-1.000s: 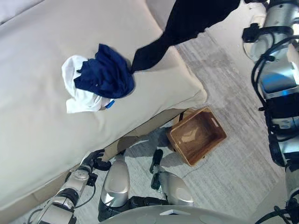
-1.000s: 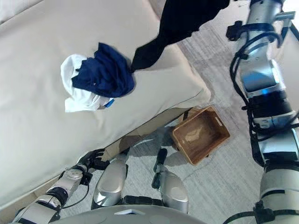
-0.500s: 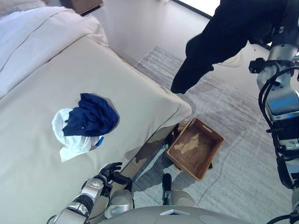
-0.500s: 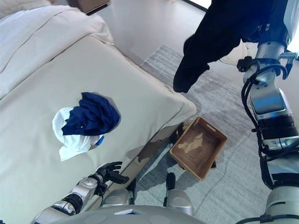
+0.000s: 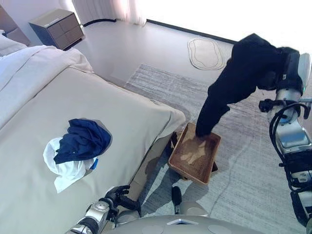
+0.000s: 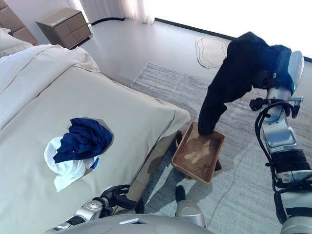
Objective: Pick up the clothes from the bed and place them into the basket
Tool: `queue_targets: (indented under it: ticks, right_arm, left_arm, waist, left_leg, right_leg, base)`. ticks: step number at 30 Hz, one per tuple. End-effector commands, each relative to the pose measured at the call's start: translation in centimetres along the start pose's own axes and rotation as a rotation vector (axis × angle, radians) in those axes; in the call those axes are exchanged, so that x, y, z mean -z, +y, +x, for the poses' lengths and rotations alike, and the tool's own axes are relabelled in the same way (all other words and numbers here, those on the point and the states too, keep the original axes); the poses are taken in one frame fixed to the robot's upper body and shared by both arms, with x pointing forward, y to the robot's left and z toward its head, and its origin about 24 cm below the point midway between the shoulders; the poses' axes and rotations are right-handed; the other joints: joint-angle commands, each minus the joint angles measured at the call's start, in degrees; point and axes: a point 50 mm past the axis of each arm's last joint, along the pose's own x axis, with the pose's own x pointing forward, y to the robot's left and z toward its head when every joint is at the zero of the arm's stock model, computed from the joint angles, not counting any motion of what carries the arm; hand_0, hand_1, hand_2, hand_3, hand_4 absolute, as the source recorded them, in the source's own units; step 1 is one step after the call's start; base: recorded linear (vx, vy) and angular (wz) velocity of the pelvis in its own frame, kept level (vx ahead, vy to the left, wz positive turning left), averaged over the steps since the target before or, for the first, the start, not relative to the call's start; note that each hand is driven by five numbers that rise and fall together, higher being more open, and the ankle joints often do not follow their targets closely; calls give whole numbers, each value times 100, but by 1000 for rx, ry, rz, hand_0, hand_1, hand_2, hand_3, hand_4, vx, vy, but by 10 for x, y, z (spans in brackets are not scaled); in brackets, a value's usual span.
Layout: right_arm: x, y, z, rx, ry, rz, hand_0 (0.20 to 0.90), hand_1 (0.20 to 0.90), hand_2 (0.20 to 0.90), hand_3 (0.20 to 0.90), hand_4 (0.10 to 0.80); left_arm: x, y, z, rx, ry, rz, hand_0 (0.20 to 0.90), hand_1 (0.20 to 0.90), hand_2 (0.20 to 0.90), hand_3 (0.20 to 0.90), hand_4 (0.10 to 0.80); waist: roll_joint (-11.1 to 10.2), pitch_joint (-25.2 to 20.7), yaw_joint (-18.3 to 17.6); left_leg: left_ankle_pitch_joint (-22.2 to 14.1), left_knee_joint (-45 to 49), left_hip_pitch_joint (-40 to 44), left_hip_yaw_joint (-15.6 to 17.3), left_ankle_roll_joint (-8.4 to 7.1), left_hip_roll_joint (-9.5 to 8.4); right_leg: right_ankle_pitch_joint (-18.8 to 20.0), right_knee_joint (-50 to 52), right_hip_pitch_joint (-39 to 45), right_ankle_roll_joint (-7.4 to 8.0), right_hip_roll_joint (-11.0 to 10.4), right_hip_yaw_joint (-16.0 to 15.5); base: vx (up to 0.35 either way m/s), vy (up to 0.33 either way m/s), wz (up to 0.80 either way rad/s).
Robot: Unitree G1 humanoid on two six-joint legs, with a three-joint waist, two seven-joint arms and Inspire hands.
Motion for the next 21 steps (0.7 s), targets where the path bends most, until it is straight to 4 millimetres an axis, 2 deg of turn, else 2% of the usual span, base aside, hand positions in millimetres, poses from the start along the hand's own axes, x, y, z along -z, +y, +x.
queue_targets:
  ticks: [1, 7, 12, 15, 19, 20, 21]
  right_arm:
    - [-37, -21, 18, 121, -160, 119, 300, 300, 300, 200, 100]
    - [-14, -4, 14, 30, -74, 38, 300, 300, 300, 200, 100]
    - [0, 1, 26, 8, -8, -53, 300, 300, 300, 200, 100]
    - [-2, 6, 37, 3, 15, -103, 300, 300, 300, 200, 100]
    - [-4, 13, 47, -9, 74, -164, 300, 300, 300, 200, 100]
    - [-3, 13, 51, -6, 96, -185, 900, 900, 900, 900, 800]
    - [-5, 11, 55, -2, 118, -206, 900, 900, 900, 900, 800]
  left_arm:
    - [-8, 9, 2, -18, -14, 37, 900, 900, 900, 900, 800]
    - [-35, 13, 4, -42, -110, -8, 900, 900, 900, 900, 800]
    - [-78, 19, 3, -64, -265, -54, 900, 900, 900, 900, 800]
    - [-102, 23, -1, -70, -361, -87, 900, 900, 900, 900, 800]
    - [-121, 26, -6, -70, -455, -115, 900, 900, 900, 900, 800]
    - [-125, 26, -8, -65, -474, -119, 900, 900, 900, 900, 800]
    - [-128, 26, -9, -61, -490, -120, 900, 900, 900, 900, 800]
  waist:
    - [-243, -219, 62]
    - [-110, 286, -13]
    - [162, 994, 7]
    - [387, 1375, 76]
    - [600, 1717, 208]
    - [683, 1801, 262]
    - [754, 1841, 310]
  left_leg:
    - [-647, 582, -215, -262, 16, -114]
    - [-637, 944, -690, -423, -18, -135]
    - [-525, 1210, -1308, -613, -38, -234]
    - [-429, 1420, -1833, -719, 1, -328]
    - [-314, 1700, -2492, -855, 46, -463]
    - [-251, 1726, -2638, -889, 50, -496]
    - [-203, 1732, -2787, -901, 48, -515]
  right_leg:
    - [-410, 388, 18, -90, -16, -234]
    - [-571, 940, -495, -193, -126, -278]
    - [-657, 1434, -1177, -260, -238, -343]
    - [-717, 1897, -1823, -303, -287, -390]
    - [-801, 2406, -2526, -359, -294, -423]
    - [-818, 2504, -2673, -375, -287, -447]
    - [-833, 2564, -2822, -378, -290, -463]
  base:
    - [-53, -38, -8]
    - [-129, -32, -1]
    - [-185, -20, 11]
    - [-175, -2, 6]
    - [-96, -22, 5]
    - [-54, -34, 13]
    - [-70, -41, 13]
